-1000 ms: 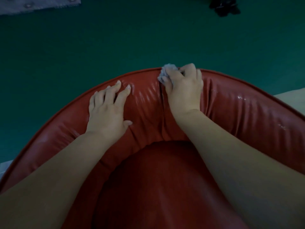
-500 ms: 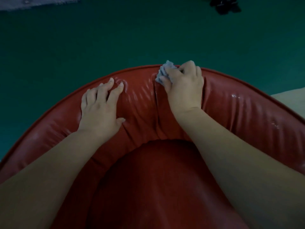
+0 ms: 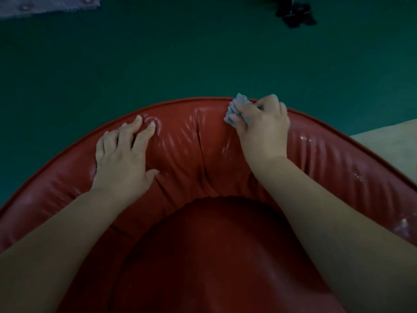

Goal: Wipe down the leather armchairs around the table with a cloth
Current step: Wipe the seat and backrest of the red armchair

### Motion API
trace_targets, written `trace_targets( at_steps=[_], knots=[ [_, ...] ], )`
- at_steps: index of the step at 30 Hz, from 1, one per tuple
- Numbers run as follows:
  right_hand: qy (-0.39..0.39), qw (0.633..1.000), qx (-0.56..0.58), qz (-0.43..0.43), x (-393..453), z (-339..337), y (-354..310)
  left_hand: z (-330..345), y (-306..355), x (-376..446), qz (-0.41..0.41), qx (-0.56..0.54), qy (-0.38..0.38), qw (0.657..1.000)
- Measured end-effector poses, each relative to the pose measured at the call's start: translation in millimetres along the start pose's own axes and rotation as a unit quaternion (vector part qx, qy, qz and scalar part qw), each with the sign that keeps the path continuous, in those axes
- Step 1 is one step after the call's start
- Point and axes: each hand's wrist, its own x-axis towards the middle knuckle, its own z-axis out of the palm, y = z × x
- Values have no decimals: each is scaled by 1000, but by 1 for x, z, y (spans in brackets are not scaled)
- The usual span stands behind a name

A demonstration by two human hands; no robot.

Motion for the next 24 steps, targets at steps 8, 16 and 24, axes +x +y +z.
trace_targets(
  at_steps=[8, 16, 24],
  knots=[
    [3, 999, 48, -22, -51, -12, 8, -2, 4, -1, -1, 8, -13, 1000],
    [15, 1000, 2, 11, -50, -5, 13, -5, 5, -4, -1, 16, -16, 1000],
    [34, 999, 0, -22, -24, -26, 23, -22, 59, -4, 23, 15, -3, 1000]
  ],
)
